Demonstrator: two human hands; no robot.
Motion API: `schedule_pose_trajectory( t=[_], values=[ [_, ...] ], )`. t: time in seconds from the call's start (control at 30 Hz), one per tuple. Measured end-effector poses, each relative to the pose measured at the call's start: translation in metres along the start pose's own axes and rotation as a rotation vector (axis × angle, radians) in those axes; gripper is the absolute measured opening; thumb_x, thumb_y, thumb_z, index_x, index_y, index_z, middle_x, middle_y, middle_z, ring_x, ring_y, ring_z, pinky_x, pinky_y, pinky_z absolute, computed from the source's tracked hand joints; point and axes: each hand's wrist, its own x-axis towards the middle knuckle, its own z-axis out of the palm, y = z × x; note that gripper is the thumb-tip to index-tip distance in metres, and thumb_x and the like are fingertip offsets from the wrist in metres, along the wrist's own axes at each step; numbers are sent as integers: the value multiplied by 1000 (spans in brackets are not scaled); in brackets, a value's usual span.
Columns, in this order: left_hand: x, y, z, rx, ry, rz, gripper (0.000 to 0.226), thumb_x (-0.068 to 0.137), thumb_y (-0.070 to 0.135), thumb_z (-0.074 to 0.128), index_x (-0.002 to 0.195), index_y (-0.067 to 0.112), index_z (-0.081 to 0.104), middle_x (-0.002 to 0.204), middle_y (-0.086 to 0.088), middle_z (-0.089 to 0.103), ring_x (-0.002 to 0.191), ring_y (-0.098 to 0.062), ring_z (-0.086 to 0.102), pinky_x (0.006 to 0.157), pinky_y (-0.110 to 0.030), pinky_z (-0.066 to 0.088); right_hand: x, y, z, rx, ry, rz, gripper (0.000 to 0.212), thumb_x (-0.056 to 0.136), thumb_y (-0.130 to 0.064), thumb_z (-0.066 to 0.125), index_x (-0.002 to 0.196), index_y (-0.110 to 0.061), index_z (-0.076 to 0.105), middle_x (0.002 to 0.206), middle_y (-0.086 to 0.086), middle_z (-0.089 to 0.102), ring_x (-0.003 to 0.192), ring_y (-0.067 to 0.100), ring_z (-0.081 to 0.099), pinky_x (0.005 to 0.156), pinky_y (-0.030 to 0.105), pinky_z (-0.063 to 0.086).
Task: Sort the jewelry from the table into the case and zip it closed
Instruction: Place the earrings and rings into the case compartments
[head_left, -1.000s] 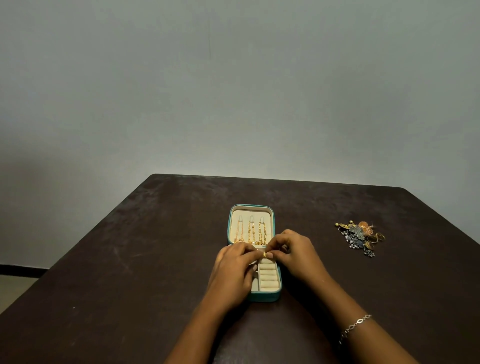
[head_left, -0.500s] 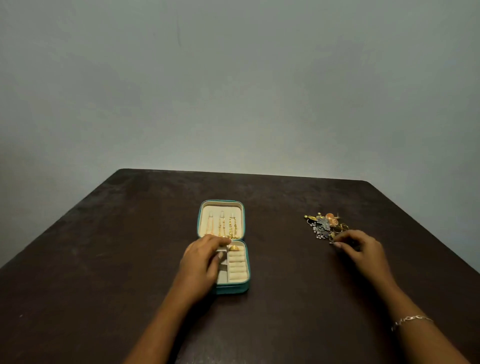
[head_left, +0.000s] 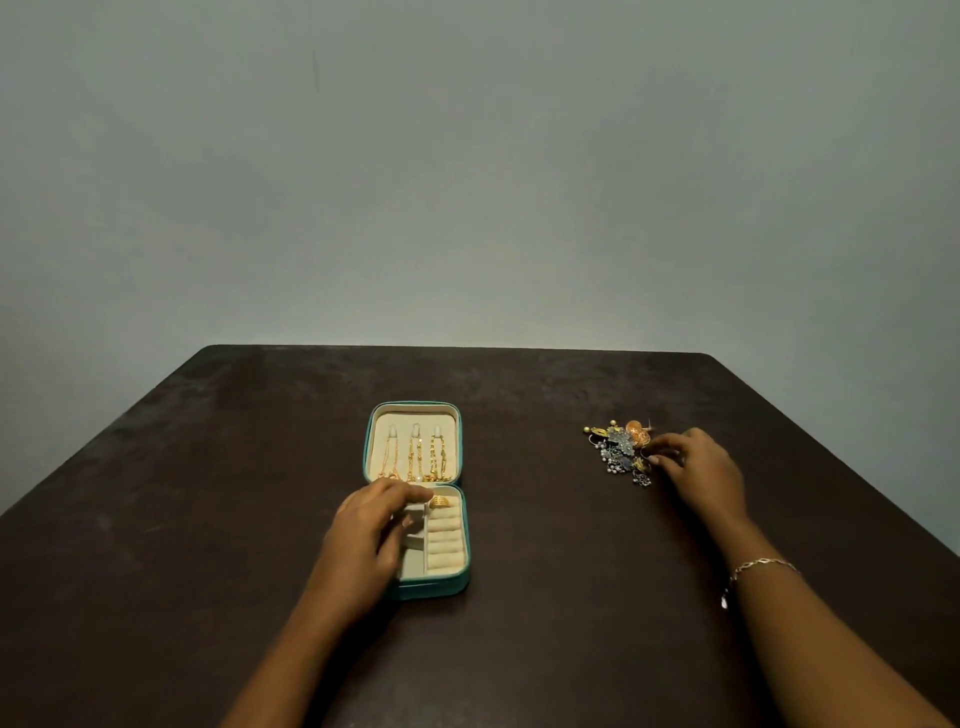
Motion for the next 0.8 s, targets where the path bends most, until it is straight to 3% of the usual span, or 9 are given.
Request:
schedule_pose_trajectory(
  t=[0.27,0.43,0.57,0.63,0.7,0.8],
  values=[
    [0,0,-1,-17,-3,3,33,80,20,42,102,21,66,102,14,59,102,-12,55,87,-27,42,4,3,8,-68,22,-4,11,91,-22,54,92,-15,61,97,4,54,85,21,53,67,34,45],
    [0,-4,0,-13,5,-10,23,87,21,49,103,25,65,104,16,59,103,-10,53,86,-30,45,-11,-3,0,223,205,-38,8,87,-5,56,85,-7,63,91,10,63,77,19,53,66,31,39],
    [1,-1,0,-10,34,13,23,84,26,52,102,24,65,102,14,61,100,-6,54,81,-27,48,-33,-39,-4,320,241,-301,4,83,-4,63,79,-6,63,81,4,61,73,18,57,65,30,45],
    [1,0,0,-12,55,24,19,84,20,55,100,21,66,101,12,62,99,-6,54,78,-17,45,-48,-68,0,390,190,-476,5,83,-11,62,79,-7,63,81,-2,58,73,8,53,68,22,44],
    [0,1,-1,-14,66,26,23,80,28,52,98,21,66,99,13,63,97,-5,55,77,-12,41,-64,-98,4,456,106,-592,15,84,-22,56,80,-9,63,83,-2,58,73,5,53,67,16,43],
    [0,4,-2,-17,70,58,37,78,44,42,95,22,66,97,11,64,94,-3,55,78,-18,44,-84,-134,12,461,14,-731,20,85,-28,52,83,-12,64,87,0,61,75,6,57,68,15,46]
  ],
)
